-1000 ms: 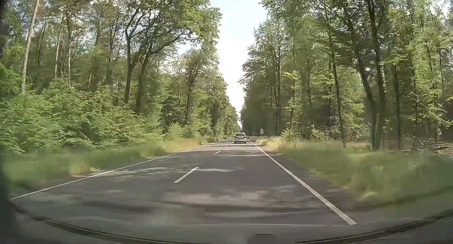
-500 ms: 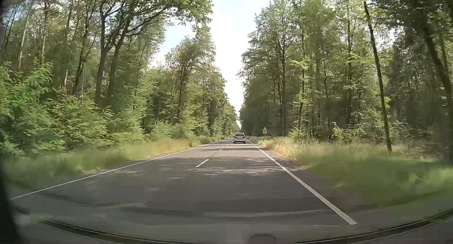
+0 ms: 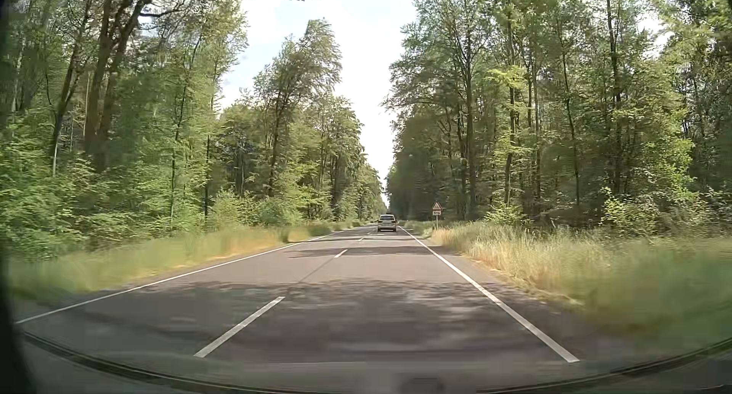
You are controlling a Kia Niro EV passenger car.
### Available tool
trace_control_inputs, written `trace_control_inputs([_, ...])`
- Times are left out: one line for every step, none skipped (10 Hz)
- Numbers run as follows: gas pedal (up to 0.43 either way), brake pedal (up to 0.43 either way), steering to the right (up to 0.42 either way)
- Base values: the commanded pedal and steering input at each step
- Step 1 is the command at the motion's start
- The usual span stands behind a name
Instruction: Follow the waypoints while adhering to traffic rules and regulations
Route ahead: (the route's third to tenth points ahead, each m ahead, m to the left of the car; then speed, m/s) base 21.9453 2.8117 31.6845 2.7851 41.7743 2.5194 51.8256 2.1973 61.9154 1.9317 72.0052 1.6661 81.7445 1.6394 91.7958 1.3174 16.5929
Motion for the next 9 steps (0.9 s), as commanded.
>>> trace_control_inputs([0.067,0.037,0.0])
trace_control_inputs([0.067,0.037,-0.001])
trace_control_inputs([0.067,0.03,-0.001])
trace_control_inputs([0.067,0.03,-0.001])
trace_control_inputs([0.067,0.03,-0.001])
trace_control_inputs([0.067,0.037,-0.001])
trace_control_inputs([0.067,0.037,-0.001])
trace_control_inputs([0.067,0.03,-0.001])
trace_control_inputs([0.067,0.037,-0.001])
